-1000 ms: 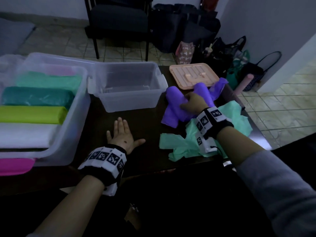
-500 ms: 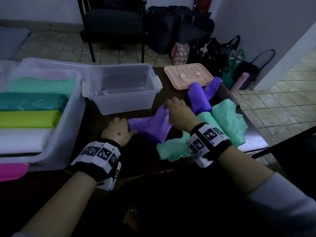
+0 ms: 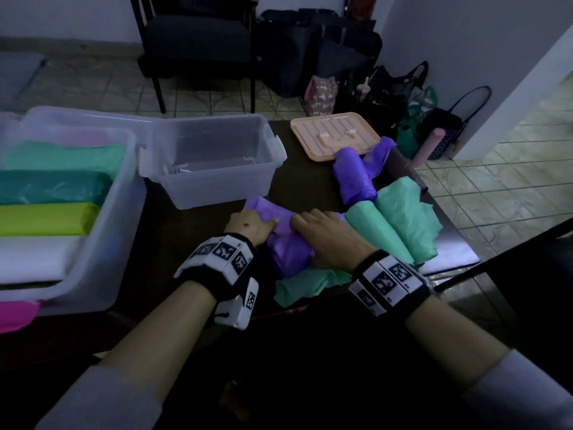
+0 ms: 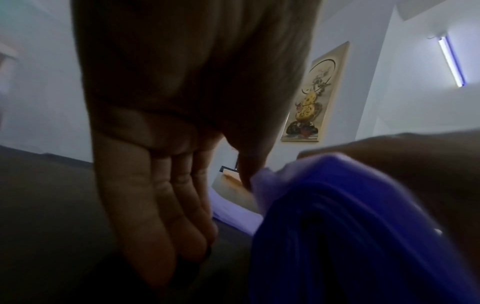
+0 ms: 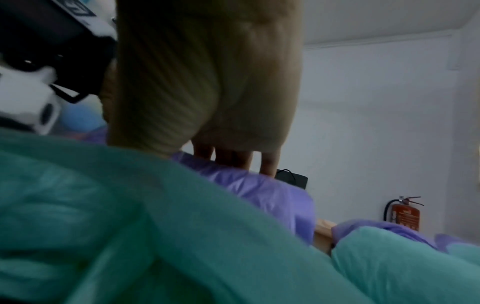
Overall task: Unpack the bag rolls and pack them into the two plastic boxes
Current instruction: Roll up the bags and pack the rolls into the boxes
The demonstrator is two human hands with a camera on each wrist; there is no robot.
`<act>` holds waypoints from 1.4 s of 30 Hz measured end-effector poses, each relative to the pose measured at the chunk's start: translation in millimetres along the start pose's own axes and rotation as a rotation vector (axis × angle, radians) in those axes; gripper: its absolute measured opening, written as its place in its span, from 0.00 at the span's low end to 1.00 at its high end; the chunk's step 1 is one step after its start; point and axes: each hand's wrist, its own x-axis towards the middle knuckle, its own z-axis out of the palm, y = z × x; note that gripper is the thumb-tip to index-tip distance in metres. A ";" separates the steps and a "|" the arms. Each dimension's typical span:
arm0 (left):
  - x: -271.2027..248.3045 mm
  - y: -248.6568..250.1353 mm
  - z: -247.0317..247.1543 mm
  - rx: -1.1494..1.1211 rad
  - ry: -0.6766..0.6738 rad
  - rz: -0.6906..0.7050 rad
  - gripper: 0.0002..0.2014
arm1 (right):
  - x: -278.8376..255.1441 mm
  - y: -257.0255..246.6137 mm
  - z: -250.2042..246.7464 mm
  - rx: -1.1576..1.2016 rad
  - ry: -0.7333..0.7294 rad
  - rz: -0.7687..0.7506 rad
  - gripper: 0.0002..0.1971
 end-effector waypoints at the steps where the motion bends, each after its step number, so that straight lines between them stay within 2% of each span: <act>1: 1.6 4.5 0.9 -0.002 -0.009 0.008 0.26 | -3.2 -1.3 4.3 -0.019 0.025 0.008 0.32; 5: 6.9 21.1 8.1 0.031 -0.127 0.015 0.27 | -7.0 -3.9 17.9 -0.012 0.083 0.023 0.35; 8: 9.9 28.9 20.1 -0.056 -0.183 0.056 0.22 | -10.8 -5.9 18.8 0.007 0.106 0.013 0.32; 10: 9.2 34.2 24.8 -0.091 -0.190 0.063 0.16 | -12.6 -4.8 18.0 0.053 0.112 0.008 0.32; 12: 6.9 42.2 24.0 -0.163 -0.195 0.053 0.05 | -14.9 -2.5 19.6 0.079 0.124 0.012 0.34; 15: 5.2 47.8 17.3 -0.190 -0.172 0.050 0.14 | -15.4 0.3 25.7 0.088 0.165 0.016 0.35; 18: 9.0 42.5 8.4 -0.161 -0.158 0.034 0.13 | -13.2 6.4 19.4 0.175 0.124 0.072 0.30; 21: 8.3 35.4 -3.9 -0.290 -0.203 -0.023 0.26 | -7.8 21.4 6.1 0.507 0.142 0.219 0.26; 24: 9.6 30.0 -12.0 -0.413 -0.218 -0.053 0.37 | -0.8 40.2 -8.9 0.921 0.292 0.466 0.12; 26: 6.4 30.6 -15.1 -0.409 -0.197 -0.054 0.39 | 3.5 47.8 -16.6 1.297 0.396 0.647 0.13; 29: 3.4 32.3 -17.9 -0.394 -0.171 -0.034 0.39 | 14.4 56.0 -22.6 1.736 0.378 0.836 0.09; 31: 1.8 31.8 -19.4 -0.377 -0.189 -0.027 0.39 | 21.7 62.4 -18.4 1.879 0.295 0.889 0.20; 32: 1.0 31.3 -19.6 -0.373 -0.207 -0.024 0.39 | 24.3 64.2 -15.9 1.913 0.271 0.912 0.26; 34: -1.4 31.6 -19.2 -0.380 -0.245 -0.004 0.37 | 26.5 64.7 -13.1 1.950 0.242 0.940 0.30; 36: -2.3 33.4 -17.2 -0.415 -0.259 0.057 0.32 | 27.3 64.0 -9.8 1.979 0.212 0.951 0.26; 38: -2.4 36.9 -14.3 -0.481 -0.271 0.106 0.28 | 28.8 61.0 -5.6 1.976 0.257 0.946 0.20; 40: -2.4 41.1 -10.5 -0.554 -0.307 0.110 0.31 | 29.5 53.3 -2.9 1.789 0.422 0.868 0.12; 42: -0.3 42.5 -8.0 -0.627 -0.371 0.073 0.36 | 25.4 44.2 -5.3 1.392 0.560 0.632 0.12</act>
